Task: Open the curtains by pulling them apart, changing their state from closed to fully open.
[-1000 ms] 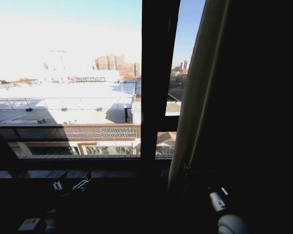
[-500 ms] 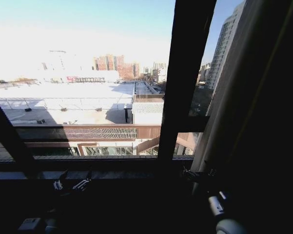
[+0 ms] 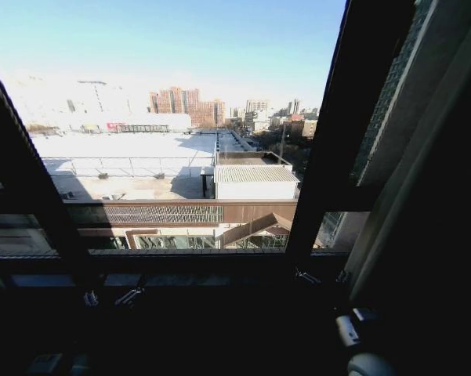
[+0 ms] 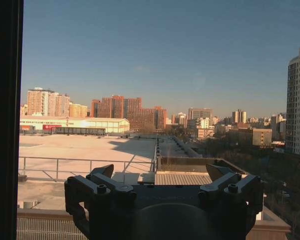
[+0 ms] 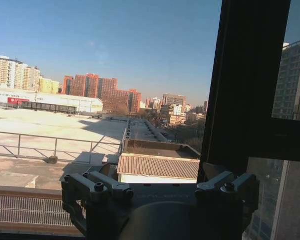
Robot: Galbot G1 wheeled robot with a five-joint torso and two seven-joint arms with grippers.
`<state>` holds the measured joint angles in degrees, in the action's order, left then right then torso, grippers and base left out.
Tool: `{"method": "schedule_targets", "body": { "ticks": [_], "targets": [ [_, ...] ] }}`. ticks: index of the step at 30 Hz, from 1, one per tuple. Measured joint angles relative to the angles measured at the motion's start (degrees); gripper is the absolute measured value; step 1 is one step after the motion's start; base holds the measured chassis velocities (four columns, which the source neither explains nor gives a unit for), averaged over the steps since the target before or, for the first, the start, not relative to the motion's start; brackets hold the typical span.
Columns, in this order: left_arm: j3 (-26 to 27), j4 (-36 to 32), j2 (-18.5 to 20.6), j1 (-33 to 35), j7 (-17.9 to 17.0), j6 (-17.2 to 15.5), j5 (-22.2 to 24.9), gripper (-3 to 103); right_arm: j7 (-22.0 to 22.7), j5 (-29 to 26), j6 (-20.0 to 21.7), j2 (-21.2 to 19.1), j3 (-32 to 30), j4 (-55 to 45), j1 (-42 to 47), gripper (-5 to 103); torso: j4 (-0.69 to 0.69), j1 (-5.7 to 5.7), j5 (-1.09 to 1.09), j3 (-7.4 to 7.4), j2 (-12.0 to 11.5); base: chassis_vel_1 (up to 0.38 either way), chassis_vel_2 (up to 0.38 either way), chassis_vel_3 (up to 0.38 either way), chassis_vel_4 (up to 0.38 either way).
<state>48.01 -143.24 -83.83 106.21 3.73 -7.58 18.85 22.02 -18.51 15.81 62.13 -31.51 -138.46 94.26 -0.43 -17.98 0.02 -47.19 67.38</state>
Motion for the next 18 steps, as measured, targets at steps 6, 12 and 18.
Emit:
{"method": "schedule_targets", "body": {
  "ticks": [6,12,18],
  "targets": [
    [-0.02,0.0,-0.33,0.19,1.05,0.33,-0.04,100,-0.93,0.85,0.0,0.63,0.0,0.53,-0.04,100,0.0,0.0,-0.01,0.0,0.0,0.358,0.358,-0.352,-0.353],
    [0.02,0.0,-0.58,0.43,1.69,0.87,-0.13,100,-1.37,1.45,-0.05,0.77,0.03,0.6,0.06,100,-0.01,0.0,-0.01,0.01,0.01,0.338,0.377,-0.339,-0.363],
    [0.44,0.0,-0.46,0.95,1.77,1.44,-0.14,100,-1.54,1.68,-0.23,0.86,0.01,0.6,0.17,100,0.0,0.0,-0.01,0.0,0.01,0.309,0.4,-0.312,-0.389]
  ]
}}
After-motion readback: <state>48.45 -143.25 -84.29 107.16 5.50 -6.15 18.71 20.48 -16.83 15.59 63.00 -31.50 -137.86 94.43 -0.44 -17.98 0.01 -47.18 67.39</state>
